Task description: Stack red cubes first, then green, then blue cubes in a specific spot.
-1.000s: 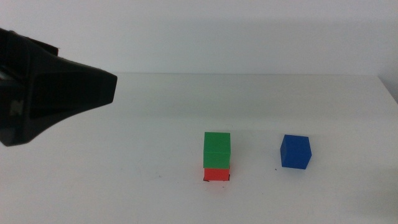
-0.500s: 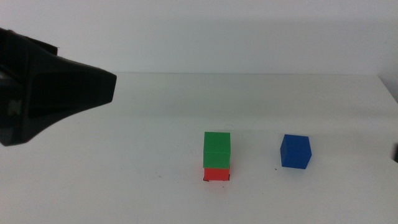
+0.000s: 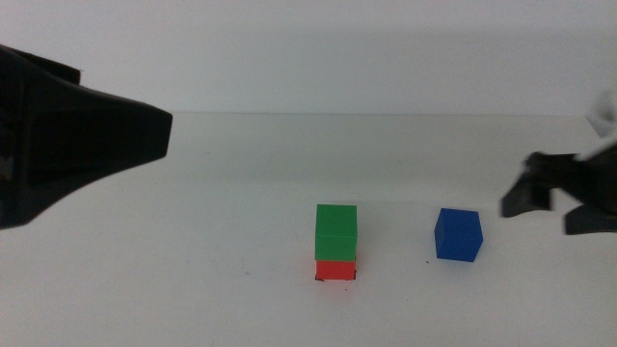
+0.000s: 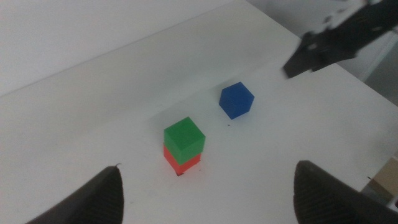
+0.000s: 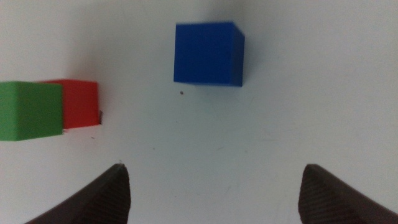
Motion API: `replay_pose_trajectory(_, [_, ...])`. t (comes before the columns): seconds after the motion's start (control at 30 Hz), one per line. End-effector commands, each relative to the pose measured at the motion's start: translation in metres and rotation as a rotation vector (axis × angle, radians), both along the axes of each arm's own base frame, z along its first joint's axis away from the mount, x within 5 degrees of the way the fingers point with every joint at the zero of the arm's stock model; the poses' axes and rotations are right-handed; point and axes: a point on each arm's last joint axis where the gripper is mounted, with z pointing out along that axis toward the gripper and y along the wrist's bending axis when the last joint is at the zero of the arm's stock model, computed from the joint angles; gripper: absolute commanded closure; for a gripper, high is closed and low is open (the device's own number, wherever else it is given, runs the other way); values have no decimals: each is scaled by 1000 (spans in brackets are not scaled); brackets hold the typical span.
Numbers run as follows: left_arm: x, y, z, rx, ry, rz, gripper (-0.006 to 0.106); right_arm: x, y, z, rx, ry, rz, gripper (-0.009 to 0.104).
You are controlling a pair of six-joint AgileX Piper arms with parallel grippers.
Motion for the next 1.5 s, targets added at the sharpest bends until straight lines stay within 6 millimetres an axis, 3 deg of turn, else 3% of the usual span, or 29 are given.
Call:
replay_pose_trajectory(0.0, [-1,0,1,-16,-10,1,7,14,15,-7,-52,32,2,2])
replay_pose_trajectory(0.23, [-1,1,1,-12,-16,3,7,51,47,-31,-258,32,-57,2])
replay_pose_trajectory(0.47, [-1,1,1,-12,-16,3,7,75,81,-62,-255,12,-19,2])
replay_pose_trajectory(0.63, [-1,1,1,-12,-16,3,7,85,83,-77,-301,47,-105,2])
replay_pose_trajectory(0.93, [-1,1,1,-12,-16,3,7,95,85,-112,-345,90,-110,3])
replay_pose_trajectory(1.03, [-1,1,1,-12,-16,3,7,97,86,-124,-357,116,-108,14])
replay_pose_trajectory(1.13, [-1,1,1,-12,-16,3,7,98,85,-128,-363,124,-107,43])
replay_pose_trajectory(1.2, [-1,1,1,-12,-16,3,7,96,85,-117,-366,113,-109,63])
replay_pose_trajectory(1.27, [-1,1,1,-12,-16,3,7,90,90,-94,-370,79,-95,75])
replay_pose_trajectory(1.4, [-1,1,1,-12,-16,3,7,70,118,-24,-378,-23,-56,78])
replay_pose_trajectory(1.47, [-1,1,1,-12,-16,3,7,62,138,0,-369,-45,-35,78])
